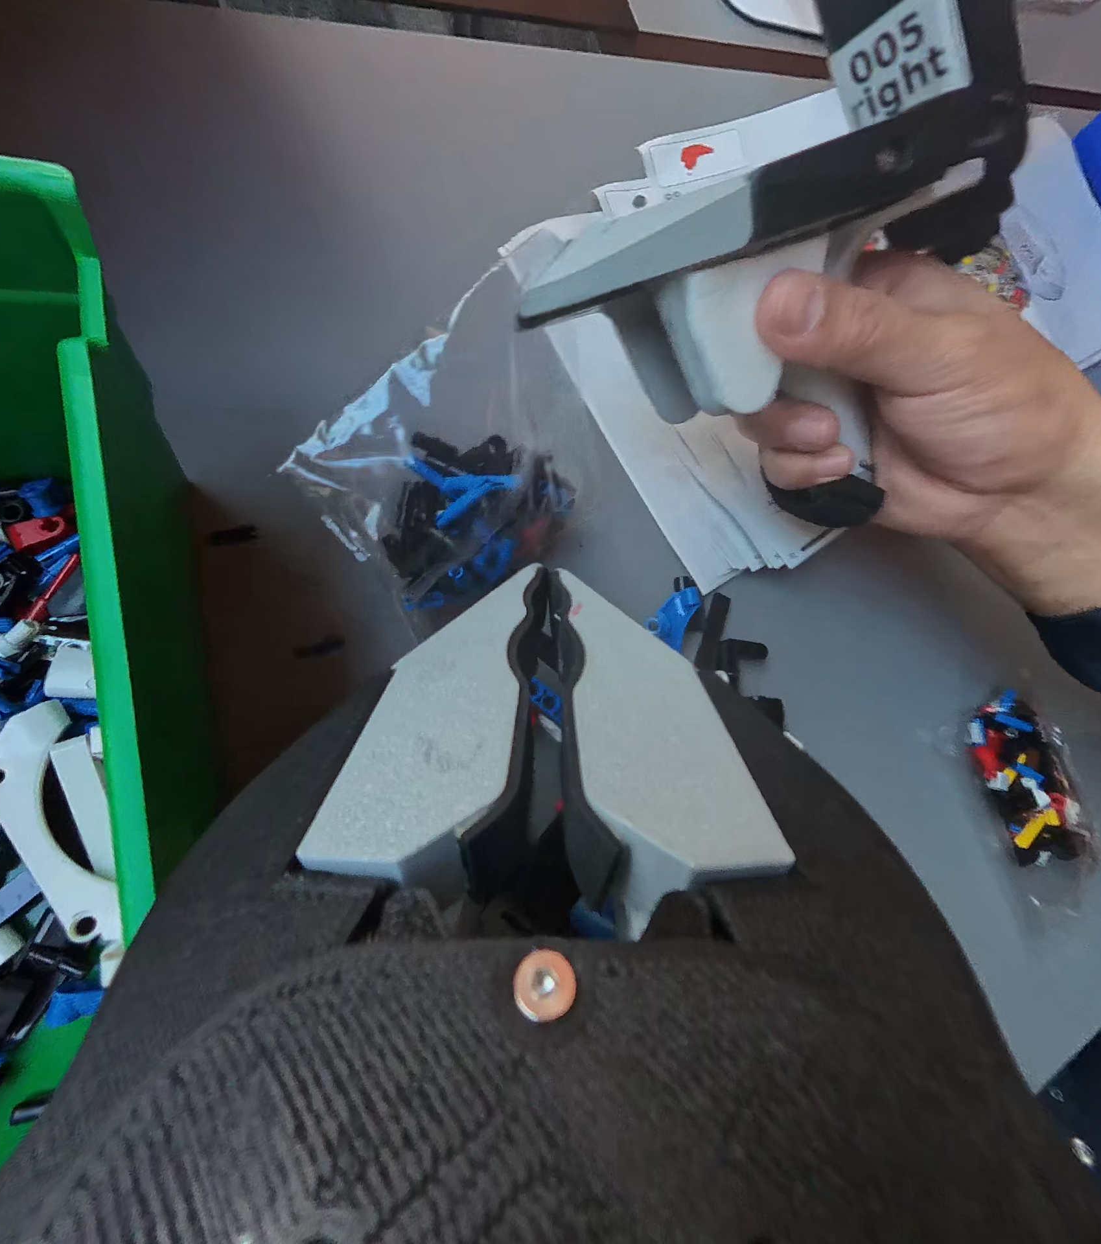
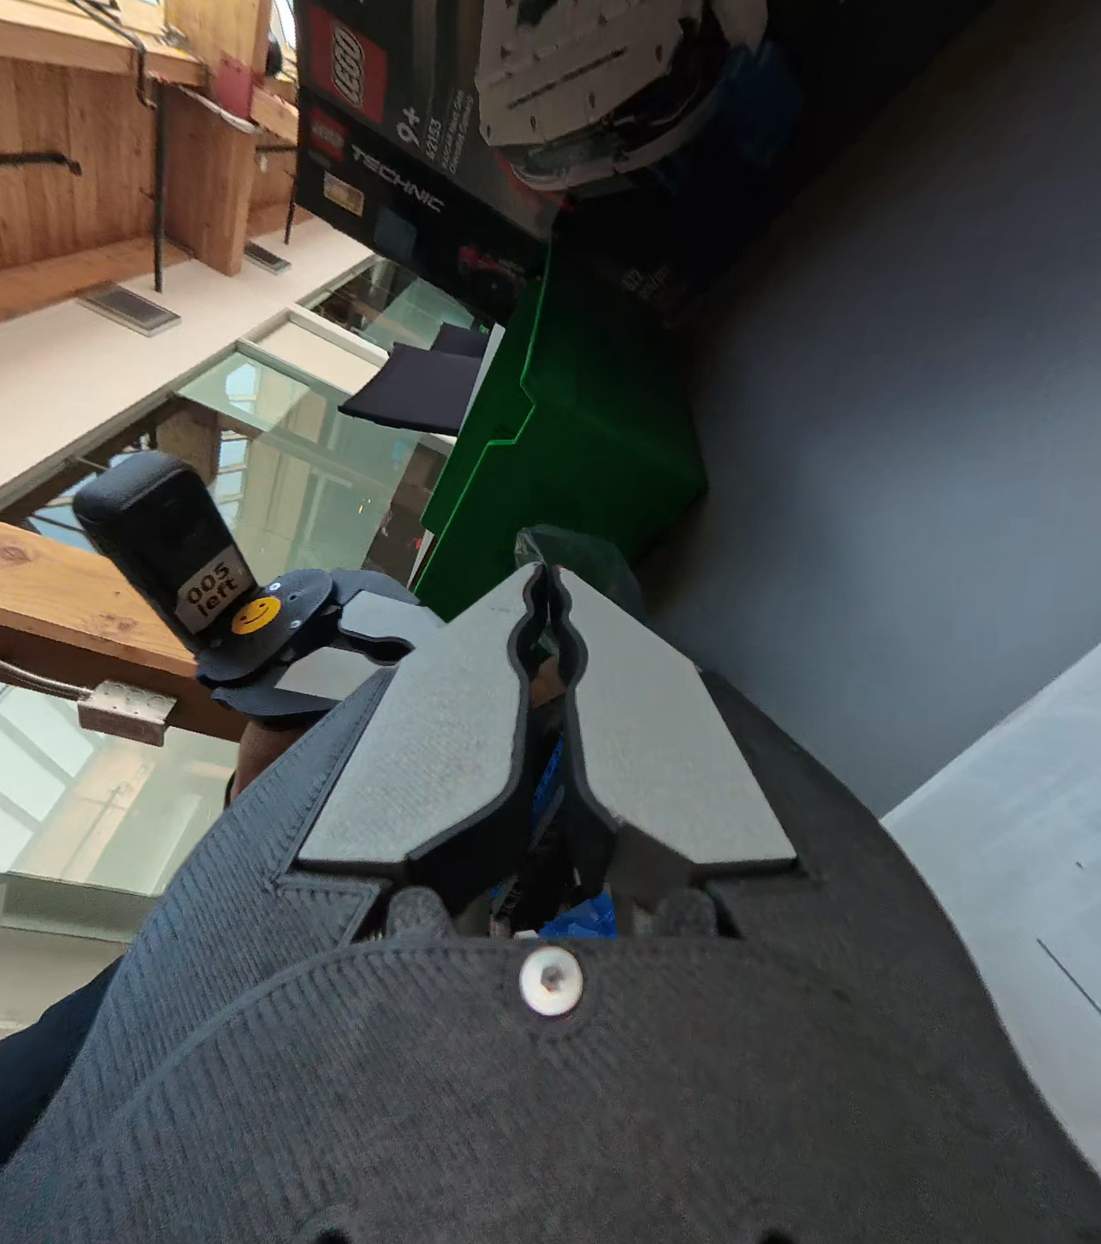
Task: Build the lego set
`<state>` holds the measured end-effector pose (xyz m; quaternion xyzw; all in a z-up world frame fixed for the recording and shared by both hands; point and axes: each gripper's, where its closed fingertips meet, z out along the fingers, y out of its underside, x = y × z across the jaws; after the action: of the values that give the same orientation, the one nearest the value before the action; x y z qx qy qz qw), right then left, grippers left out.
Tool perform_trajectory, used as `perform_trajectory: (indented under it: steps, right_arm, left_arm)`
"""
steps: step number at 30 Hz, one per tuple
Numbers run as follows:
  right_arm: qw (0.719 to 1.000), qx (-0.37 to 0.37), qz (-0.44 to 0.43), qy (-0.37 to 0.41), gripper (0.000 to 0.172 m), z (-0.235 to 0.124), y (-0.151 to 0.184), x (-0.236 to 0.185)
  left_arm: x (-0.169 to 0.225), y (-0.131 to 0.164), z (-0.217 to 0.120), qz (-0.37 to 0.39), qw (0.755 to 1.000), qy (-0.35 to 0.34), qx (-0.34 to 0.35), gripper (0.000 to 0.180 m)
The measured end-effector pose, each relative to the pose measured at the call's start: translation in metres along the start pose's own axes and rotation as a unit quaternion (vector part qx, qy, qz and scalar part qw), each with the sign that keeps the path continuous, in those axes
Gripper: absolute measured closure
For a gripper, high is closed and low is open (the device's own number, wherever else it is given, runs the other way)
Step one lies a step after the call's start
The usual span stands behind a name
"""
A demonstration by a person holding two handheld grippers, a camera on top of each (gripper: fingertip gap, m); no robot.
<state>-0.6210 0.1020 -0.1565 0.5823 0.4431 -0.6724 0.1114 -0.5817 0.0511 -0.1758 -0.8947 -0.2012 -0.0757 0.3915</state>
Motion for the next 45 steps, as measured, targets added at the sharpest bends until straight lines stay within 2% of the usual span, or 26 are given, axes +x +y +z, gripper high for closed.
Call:
perform_trajectory:
  steps: [4, 8, 12, 17, 20, 24, 26, 28, 33, 38, 45]
  right_arm:
    - [0.999, -0.032, 0.006, 0.002, 0.172, 0.007, 0.001, 0.006]
    - [0.998, -0.064, -0.002, 0.006, 0.172, 0.015, 0.002, 0.005]
    - [0.995, -0.091, -0.029, 0.020, 0.172, 0.024, 0.003, -0.004]
    - [0.986, -0.130, -0.087, 0.050, 0.172, 0.038, 0.008, -0.014]
    - [0.980, -0.164, -0.091, 0.069, 0.172, 0.044, 0.017, -0.009]
    - [0.977, -0.161, -0.119, 0.070, 0.172, 0.048, 0.013, -0.022]
    - [0.964, -0.208, -0.137, 0.097, 0.172, 0.051, 0.027, -0.017]
    - [0.962, -0.206, -0.154, 0.096, 0.172, 0.053, 0.025, -0.023]
    - [0.960, -0.213, -0.152, 0.094, 0.172, 0.053, 0.028, -0.023]
    - [0.966, -0.199, -0.146, 0.077, 0.172, 0.048, 0.025, -0.026]
    - [0.971, -0.181, -0.154, 0.037, 0.172, 0.040, 0.022, -0.031]
  left_arm:
    - [0.018, -0.002, -0.022, 0.030, 0.999, 0.010, 0.010, 0.180]
    - [0.017, -0.011, -0.062, 0.065, 0.997, -0.014, 0.026, 0.180]
    - [0.015, -0.014, -0.099, 0.065, 0.996, -0.019, 0.053, 0.180]
    - [0.023, 0.002, -0.117, 0.061, 0.994, -0.015, 0.084, 0.180]
    - [0.023, 0.015, -0.115, 0.052, 0.994, -0.018, 0.094, 0.180]
    - [0.013, 0.025, -0.105, 0.049, 0.995, -0.032, 0.075, 0.180]
    - [0.003, 0.026, -0.104, 0.056, 0.994, -0.060, 0.067, 0.180]
    - [-0.007, 0.025, -0.102, 0.069, 0.992, -0.088, 0.057, 0.180]
    - [-0.014, 0.000, -0.074, 0.172, 0.975, -0.139, -0.004, 0.180]
    - [-0.032, -0.025, -0.051, 0.239, 0.953, -0.172, -0.071, 0.180]
    - [-0.026, -0.043, -0.032, 0.267, 0.951, -0.119, -0.103, 0.180]
